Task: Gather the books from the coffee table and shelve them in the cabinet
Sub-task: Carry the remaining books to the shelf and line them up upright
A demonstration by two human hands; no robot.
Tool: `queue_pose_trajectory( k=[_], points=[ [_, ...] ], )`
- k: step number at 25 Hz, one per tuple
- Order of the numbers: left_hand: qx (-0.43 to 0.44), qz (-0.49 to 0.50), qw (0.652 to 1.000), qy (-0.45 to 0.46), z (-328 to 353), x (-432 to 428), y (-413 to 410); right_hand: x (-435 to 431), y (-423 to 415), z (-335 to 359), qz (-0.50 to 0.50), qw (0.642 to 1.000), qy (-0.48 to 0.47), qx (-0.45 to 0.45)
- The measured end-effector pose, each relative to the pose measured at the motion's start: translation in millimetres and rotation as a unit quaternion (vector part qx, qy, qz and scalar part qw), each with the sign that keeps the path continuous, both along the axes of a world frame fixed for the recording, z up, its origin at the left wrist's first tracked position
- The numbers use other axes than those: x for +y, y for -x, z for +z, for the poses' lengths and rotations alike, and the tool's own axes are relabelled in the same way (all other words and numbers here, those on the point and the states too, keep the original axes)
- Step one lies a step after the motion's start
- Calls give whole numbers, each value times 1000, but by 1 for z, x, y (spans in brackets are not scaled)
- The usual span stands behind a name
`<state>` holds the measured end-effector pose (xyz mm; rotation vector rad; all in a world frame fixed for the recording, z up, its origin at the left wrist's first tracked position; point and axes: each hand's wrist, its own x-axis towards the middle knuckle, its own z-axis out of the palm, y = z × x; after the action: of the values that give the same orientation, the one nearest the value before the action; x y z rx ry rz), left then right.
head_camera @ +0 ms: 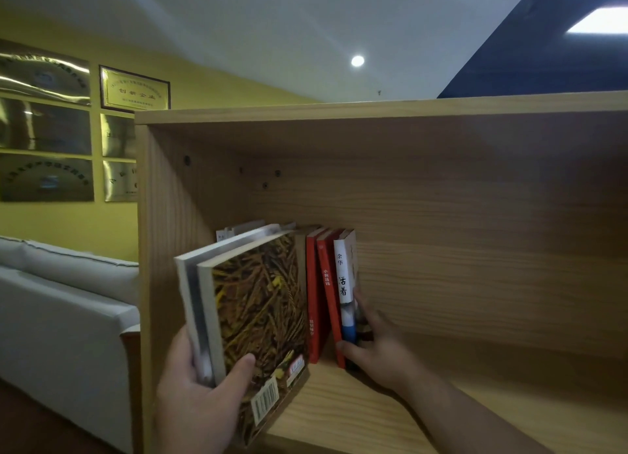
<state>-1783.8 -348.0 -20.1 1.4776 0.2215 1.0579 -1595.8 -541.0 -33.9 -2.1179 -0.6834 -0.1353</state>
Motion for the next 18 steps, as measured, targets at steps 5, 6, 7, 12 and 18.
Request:
queue_pose_trajectory(
  k=[5, 6, 7, 12, 18],
  points=[
    [-48, -129, 985, 106, 6, 14, -3, 11, 7, 12, 26, 998, 42, 32],
    [-54, -169, 974, 143, 7, 14, -6, 9, 12, 16, 33, 998, 13, 56],
    [-54, -209, 962, 169, 8, 14, -10, 4, 22, 22, 37, 995, -36, 83],
    [12, -305, 937, 171, 19, -10, -31, -21, 76, 51, 149, 918, -235, 283],
    [115, -325, 937, -56, 48, -59, -51, -70, 94, 62, 10, 936, -333, 112]
  ],
)
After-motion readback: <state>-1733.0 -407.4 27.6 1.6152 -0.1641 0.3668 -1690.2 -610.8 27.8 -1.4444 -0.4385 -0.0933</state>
